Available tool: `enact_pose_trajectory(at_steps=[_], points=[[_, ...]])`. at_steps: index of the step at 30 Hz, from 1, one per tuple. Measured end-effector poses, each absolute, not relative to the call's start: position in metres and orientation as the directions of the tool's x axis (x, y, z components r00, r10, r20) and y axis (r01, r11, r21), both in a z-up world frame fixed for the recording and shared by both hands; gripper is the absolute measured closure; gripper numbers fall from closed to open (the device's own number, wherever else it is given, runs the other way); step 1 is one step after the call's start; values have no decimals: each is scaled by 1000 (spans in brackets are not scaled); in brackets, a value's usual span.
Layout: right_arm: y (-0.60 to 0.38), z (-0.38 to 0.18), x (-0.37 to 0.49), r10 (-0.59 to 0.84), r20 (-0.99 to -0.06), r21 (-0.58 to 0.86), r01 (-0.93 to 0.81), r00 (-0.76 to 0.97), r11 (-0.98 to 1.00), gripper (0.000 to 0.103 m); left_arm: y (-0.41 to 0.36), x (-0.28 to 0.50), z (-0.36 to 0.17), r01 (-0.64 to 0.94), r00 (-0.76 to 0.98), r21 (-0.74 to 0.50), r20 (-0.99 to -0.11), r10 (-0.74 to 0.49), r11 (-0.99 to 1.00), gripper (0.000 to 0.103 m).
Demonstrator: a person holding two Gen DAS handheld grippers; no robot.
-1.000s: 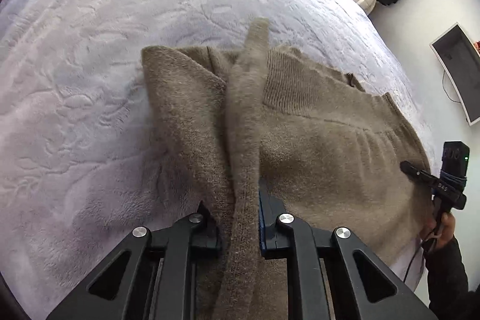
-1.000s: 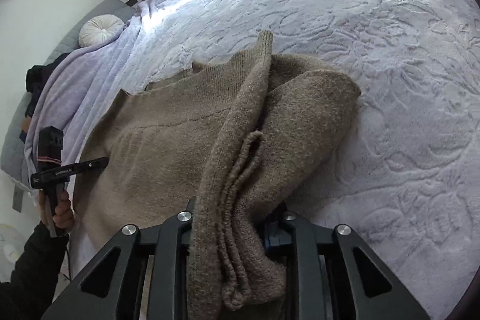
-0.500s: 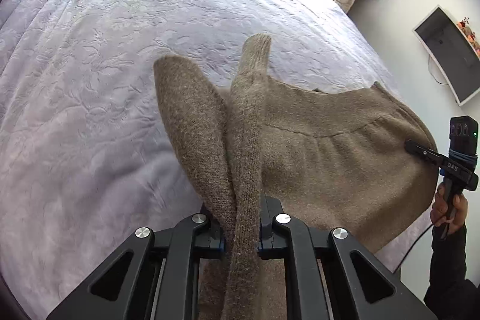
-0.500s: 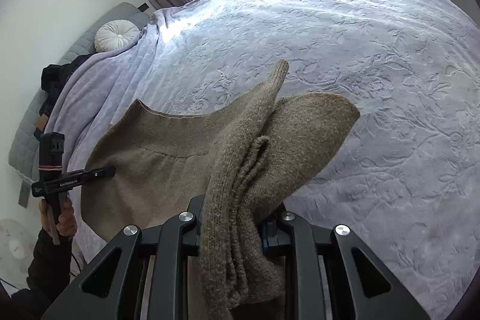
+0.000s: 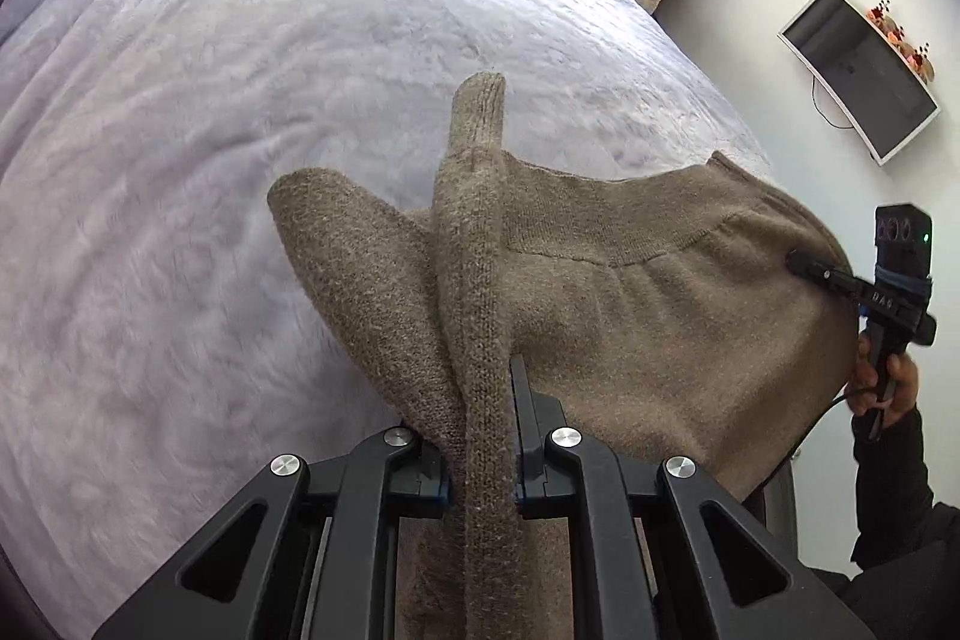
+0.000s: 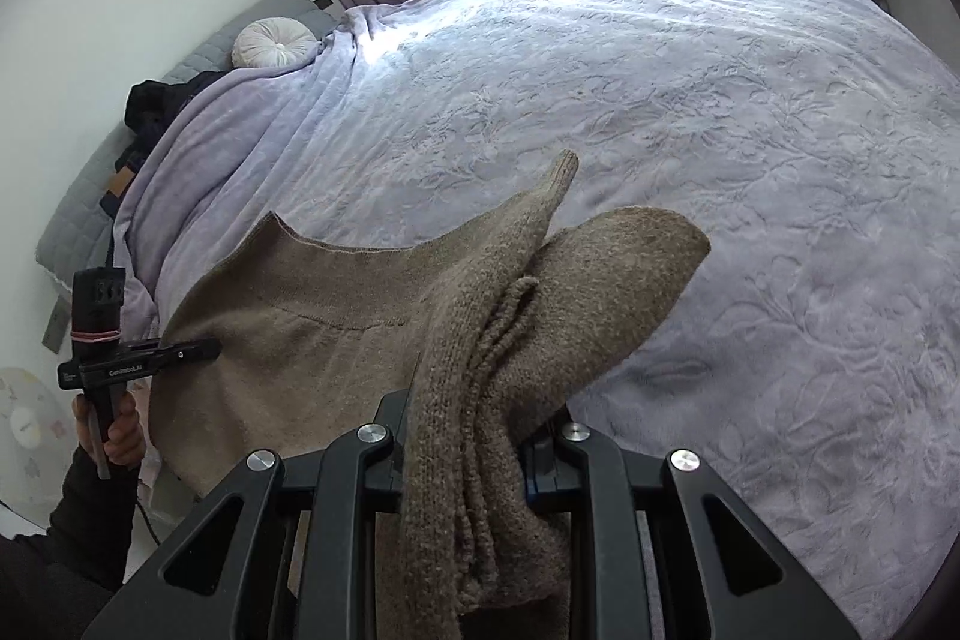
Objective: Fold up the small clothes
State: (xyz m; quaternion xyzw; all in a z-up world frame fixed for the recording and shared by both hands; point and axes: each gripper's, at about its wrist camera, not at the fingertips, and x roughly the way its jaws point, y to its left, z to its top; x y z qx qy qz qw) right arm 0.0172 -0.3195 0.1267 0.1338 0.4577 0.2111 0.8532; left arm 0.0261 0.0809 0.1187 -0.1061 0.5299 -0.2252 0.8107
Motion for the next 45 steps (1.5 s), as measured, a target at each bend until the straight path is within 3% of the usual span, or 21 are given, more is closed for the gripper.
enact_pose_trajectory(at_steps=[5,8,9,11,12,13,17,20,22,26,29,32,39,41,45], points=[[-312,62,-1,374,-810,313,-206,451,927,77,91,19,53,162,275,-423,-848,-452,892,87],[-320,34,-6,324,-837,276,-171,441,946,55,103,9,37,115,283,-474,-826,-487,873,78],[-328,34,-8,325,-831,295,-137,451,945,44,107,5,39,109,297,-474,-824,-483,874,73],[-345,39,-12,300,-828,303,-72,474,950,35,117,-6,51,97,343,-430,-832,-435,898,63],[-354,45,-15,274,-826,291,-43,492,956,35,121,-12,58,86,365,-384,-847,-387,919,45],[-361,51,-18,250,-824,277,-23,508,960,35,126,-16,65,64,399,-320,-860,-318,945,35],[-348,95,-48,127,-785,126,-43,606,991,35,120,-38,111,51,533,-175,-828,-175,983,35],[-311,115,-71,154,-745,60,-165,649,985,34,76,-49,136,139,590,-169,-777,-219,976,35],[-282,116,-86,228,-739,69,-265,634,962,29,41,-55,138,220,584,-161,-768,-263,962,23],[-247,85,-95,231,-775,30,-331,588,943,29,-11,-57,113,290,570,-66,-789,-228,955,23],[-267,49,-86,139,-824,-1,-246,549,969,30,-1,-49,84,225,532,-50,-830,-166,973,23],[-301,34,-87,187,-824,81,-215,535,973,30,23,-44,54,198,485,-91,-856,-178,976,23],[-293,78,-100,150,-804,8,-243,576,970,28,30,-52,98,208,579,-63,-796,-175,976,23],[-287,97,-88,148,-772,-1,-234,618,972,21,20,-40,109,231,591,-85,-779,-209,969,23],[-260,95,-39,106,-791,-52,-239,602,970,20,-7,11,99,233,537,-119,-812,-230,965,23]])
